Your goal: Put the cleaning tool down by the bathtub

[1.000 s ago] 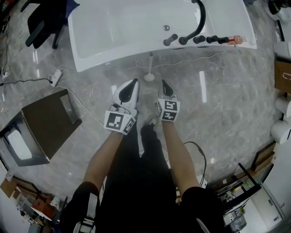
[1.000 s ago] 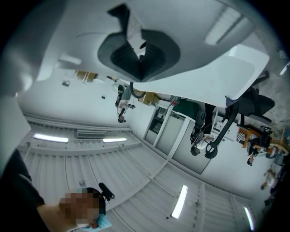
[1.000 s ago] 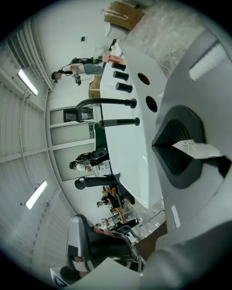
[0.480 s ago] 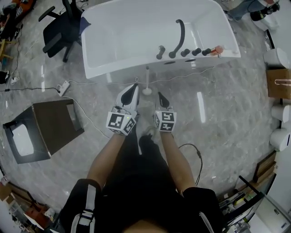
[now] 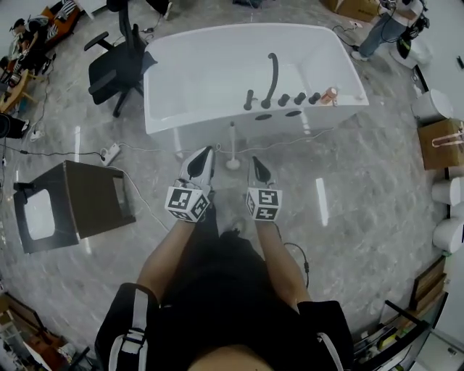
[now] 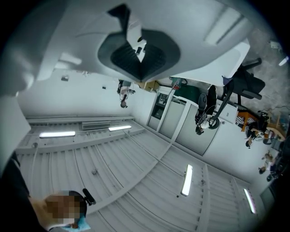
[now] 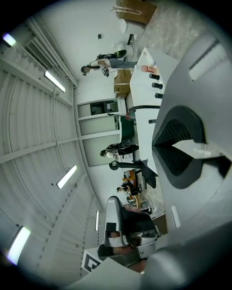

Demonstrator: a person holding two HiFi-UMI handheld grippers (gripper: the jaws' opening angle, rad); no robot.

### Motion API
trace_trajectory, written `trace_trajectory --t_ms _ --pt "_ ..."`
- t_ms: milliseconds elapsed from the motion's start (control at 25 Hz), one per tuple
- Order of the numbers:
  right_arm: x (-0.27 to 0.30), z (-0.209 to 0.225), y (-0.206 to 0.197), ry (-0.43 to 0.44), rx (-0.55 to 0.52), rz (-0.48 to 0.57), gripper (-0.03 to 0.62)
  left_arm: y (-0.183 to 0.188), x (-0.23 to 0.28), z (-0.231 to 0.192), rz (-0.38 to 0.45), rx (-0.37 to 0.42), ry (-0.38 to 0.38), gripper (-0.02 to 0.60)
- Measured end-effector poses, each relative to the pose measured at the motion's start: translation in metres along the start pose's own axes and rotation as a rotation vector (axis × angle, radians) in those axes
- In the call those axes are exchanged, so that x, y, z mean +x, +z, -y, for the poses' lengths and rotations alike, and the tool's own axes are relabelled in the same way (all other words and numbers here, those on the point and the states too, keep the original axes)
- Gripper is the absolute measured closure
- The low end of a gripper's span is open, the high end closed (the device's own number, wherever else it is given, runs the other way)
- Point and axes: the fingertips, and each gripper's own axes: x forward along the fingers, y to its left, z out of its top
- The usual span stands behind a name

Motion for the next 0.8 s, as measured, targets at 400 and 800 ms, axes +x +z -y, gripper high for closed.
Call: trace_trajectory --t_ms 400,800 --pt "-0.069 -0.016 0.033 0.044 -0.008 0.08 0.595 0.016 -0.052 0.044 -0.005 0.088 -0.011 0.575" --pt "-0.088 -0.045 0.053 0.026 -0.008 0.13 0.595 0.022 -0.079 0.032 -0.014 0.084 -0.01 0.575"
